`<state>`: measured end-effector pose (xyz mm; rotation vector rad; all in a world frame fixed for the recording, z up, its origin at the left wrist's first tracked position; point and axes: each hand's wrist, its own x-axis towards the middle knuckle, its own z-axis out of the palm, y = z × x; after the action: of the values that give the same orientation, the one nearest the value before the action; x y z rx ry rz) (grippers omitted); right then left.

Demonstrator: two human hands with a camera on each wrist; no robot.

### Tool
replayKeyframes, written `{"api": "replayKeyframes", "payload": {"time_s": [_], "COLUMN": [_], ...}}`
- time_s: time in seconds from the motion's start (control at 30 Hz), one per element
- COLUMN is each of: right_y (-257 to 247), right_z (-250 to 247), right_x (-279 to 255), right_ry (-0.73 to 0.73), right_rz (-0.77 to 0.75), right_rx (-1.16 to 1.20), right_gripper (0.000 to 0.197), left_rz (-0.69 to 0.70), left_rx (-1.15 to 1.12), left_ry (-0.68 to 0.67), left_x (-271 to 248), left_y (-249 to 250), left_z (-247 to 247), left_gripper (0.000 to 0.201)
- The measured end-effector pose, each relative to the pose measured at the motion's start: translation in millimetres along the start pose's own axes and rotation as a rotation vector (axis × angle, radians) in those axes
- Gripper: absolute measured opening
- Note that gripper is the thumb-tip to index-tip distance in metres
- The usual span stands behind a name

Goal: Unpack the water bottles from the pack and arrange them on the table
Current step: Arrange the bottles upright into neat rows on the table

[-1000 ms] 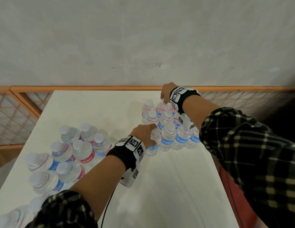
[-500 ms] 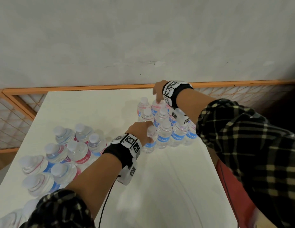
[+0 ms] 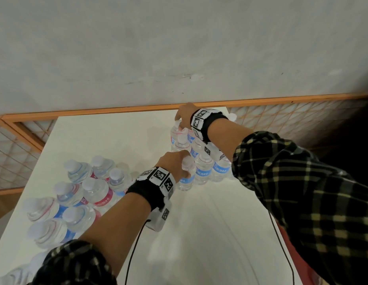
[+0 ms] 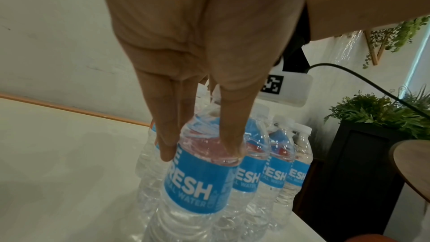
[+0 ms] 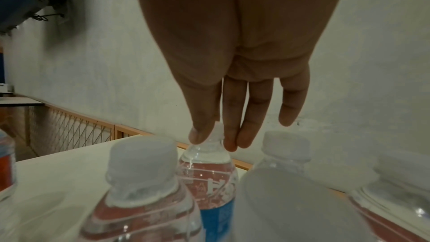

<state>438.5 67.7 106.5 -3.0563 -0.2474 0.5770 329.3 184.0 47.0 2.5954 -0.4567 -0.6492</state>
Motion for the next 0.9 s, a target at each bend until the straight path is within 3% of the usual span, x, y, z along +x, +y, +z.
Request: {"api": "replayKeyframes", "payload": {"time_s": [0.2, 0.33, 0.47, 0.67, 0.9], "right_y": [0.5, 8.1, 21.0, 31.8, 34.3], "right_z": [1.1, -8.1, -1.0, 32.2, 62.9], "right_x": [-15.8, -46.8, -81.9, -115.7, -127.6], "right_ry": [0.046, 0.086, 0.01, -0.069, 0.081], "right_rz": [-0.015, -0.007, 0.011, 0.052, 0.06], "right_rx": [0.058, 0.061, 0.018, 0.065, 0.161], "right_gripper": [0.064, 0.046, 0.034, 0.048, 0.045], "left_rz": [0.0, -0.006, -0.005, 0.013, 0.006], "left_rx": [-0.005, 0.003, 0.011, 0.062, 0.096], "left_ry": [0.002, 0.018, 0.025, 0.058, 0.137], "left_x": [-0.9, -0.9, -1.6, -8.0, -4.4], "left_y": [-0.8, 2.7, 4.8, 2.7, 5.8], "left_z": [0.1, -1.2, -2.0, -5.4, -10.2], "left_gripper": [0.054, 0.053, 0.051, 0.055, 0.052]}}
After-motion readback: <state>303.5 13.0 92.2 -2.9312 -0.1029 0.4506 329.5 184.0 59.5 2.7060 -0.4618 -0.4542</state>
